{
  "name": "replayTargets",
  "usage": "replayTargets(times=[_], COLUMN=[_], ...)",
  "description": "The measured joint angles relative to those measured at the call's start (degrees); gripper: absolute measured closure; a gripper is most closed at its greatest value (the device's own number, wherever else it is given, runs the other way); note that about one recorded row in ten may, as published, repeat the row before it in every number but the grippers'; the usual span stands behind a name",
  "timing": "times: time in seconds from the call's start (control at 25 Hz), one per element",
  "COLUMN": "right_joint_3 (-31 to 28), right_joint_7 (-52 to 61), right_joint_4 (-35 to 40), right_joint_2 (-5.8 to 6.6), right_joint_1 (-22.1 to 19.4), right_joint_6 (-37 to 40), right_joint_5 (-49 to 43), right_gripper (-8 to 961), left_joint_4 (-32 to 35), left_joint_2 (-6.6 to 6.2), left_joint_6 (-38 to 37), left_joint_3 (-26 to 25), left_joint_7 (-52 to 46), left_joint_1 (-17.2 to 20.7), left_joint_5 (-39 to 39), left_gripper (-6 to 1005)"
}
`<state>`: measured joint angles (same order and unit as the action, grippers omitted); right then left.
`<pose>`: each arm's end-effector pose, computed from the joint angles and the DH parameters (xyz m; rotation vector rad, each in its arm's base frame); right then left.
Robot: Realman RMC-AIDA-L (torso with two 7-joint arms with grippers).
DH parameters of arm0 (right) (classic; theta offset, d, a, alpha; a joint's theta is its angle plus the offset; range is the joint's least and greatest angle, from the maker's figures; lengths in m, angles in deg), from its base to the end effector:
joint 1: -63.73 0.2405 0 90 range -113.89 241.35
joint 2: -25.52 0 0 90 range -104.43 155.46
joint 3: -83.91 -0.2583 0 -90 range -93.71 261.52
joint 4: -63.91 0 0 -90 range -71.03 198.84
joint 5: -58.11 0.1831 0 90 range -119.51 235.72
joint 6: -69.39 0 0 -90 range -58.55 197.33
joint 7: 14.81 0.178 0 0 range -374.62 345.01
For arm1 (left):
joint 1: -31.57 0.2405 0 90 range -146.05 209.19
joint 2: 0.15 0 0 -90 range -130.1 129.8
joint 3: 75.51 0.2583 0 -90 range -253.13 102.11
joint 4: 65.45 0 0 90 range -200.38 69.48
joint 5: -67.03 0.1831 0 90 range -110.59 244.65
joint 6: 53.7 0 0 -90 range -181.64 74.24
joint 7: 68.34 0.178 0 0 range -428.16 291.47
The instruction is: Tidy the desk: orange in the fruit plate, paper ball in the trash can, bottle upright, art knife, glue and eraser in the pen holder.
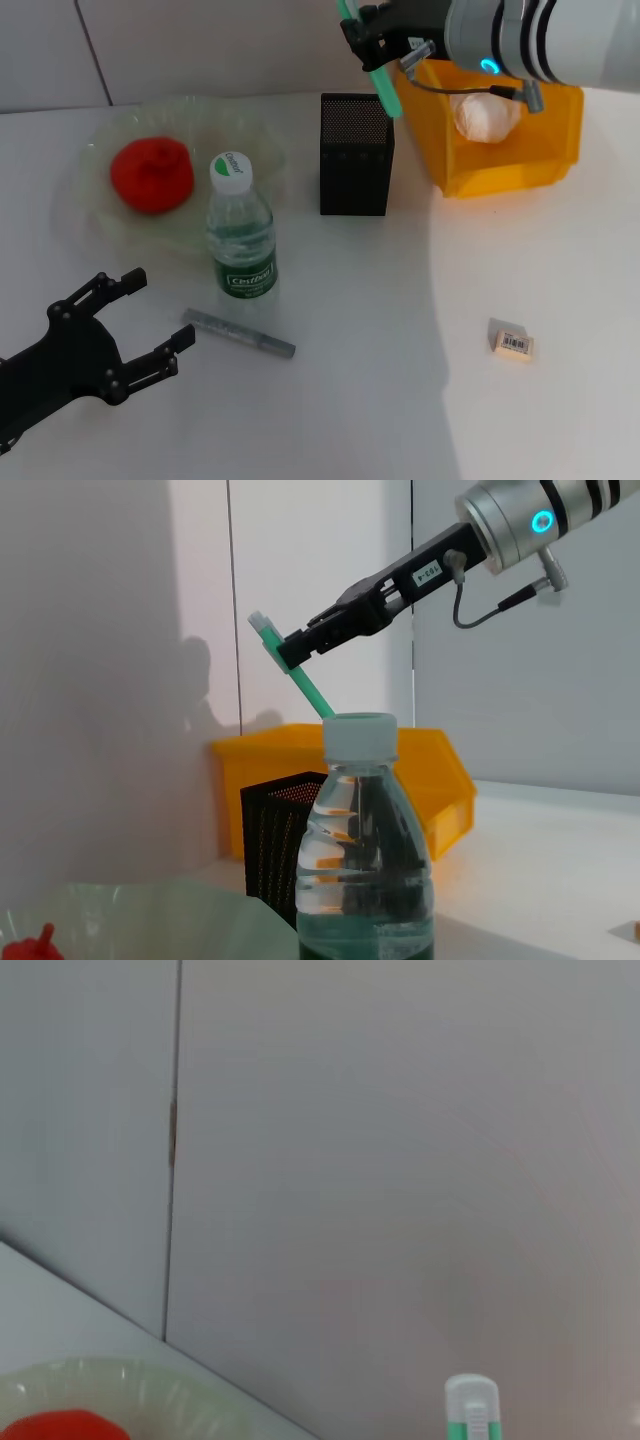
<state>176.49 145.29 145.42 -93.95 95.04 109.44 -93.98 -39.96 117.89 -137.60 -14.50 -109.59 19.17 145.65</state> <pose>0.1185 0.4211 -0.0174 -2.1850 0.5395 0.2329 -0.2833 0.2545 -0.0429 -2.4230 -0.3198 -0.8040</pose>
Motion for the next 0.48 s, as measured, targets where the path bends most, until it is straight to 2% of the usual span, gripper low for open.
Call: replayTargets(times=[0.32, 0.48], right_joint_3=[4.5, 5.4], right_joint_7=[-0.4, -0.4], right_joint_4=[-3.3, -4.2], right_joint_2=[-0.04, -0.05], right_joint_1=[-1.6, -1.8], right_joint_6=[-9.5, -11.4], right_joint_5=[0.6, 0.8], right_gripper=[694, 689], left_joint_4=[0.1, 0.0], left_joint_2=[0.06, 0.09], left_joint_6=[0.0, 0.1], left_joint_3=[0.0, 0.0], left_joint_7=[-0.2, -0.2], left_joint_1=[0.0, 0.0], left_joint_5=[0.0, 0.0], left_gripper=[132, 133])
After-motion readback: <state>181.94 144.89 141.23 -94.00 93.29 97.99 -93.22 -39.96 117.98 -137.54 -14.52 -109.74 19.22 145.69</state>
